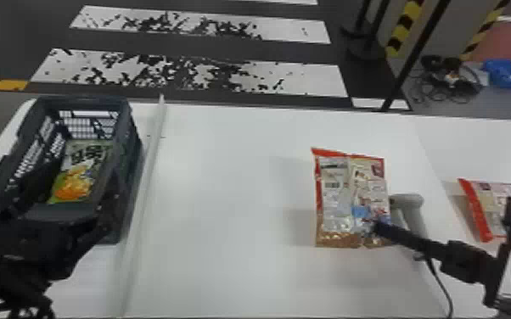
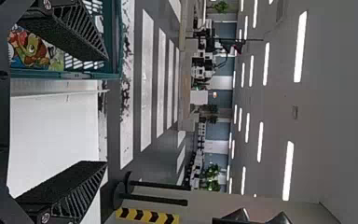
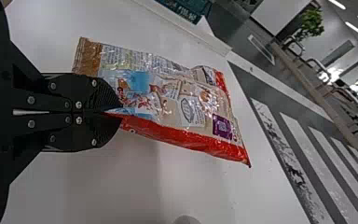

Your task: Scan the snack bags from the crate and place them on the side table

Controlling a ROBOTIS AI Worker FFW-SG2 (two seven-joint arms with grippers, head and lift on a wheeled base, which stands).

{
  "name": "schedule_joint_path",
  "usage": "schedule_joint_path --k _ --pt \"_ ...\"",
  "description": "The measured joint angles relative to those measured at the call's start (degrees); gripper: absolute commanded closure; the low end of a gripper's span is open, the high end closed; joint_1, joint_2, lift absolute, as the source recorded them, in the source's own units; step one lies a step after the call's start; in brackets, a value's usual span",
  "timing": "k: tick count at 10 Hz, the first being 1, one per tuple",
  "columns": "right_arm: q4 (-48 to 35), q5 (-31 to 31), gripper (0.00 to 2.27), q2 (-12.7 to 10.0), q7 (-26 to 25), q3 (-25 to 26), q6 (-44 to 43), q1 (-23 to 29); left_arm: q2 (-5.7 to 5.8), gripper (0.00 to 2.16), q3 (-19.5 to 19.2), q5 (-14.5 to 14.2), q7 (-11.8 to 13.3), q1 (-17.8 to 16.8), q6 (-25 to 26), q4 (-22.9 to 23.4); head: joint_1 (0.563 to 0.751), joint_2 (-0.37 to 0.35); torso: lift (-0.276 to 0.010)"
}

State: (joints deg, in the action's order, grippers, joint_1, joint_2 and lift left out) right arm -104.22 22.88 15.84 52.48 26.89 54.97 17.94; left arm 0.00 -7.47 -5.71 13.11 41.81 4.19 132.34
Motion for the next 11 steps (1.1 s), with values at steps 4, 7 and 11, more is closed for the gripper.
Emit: schedule_joint_path --k 4,7,11 --pt "0.83 13.36 2.14 -1.7 -12.56 12.77 -4.99 -0.85 0.0 0.08 0.05 0.0 -0.02 0.07 -0.49 0.01 0.695 -0.251 -0.094" --pt "9.26 18.51 2.13 -0.52 -22.87 17.4 -12.68 -5.21 0.0 0.08 0.23 0.0 0.07 0.18 -0.57 0.02 0.695 -0.35 -0.094" --pt "26.6 20.89 2.05 3.1 -31.44 17.17 -31.12 -10.28 0.0 0.08 0.18 0.0 -0.02 0.29 -1.06 0.03 0.695 -0.35 -0.094"
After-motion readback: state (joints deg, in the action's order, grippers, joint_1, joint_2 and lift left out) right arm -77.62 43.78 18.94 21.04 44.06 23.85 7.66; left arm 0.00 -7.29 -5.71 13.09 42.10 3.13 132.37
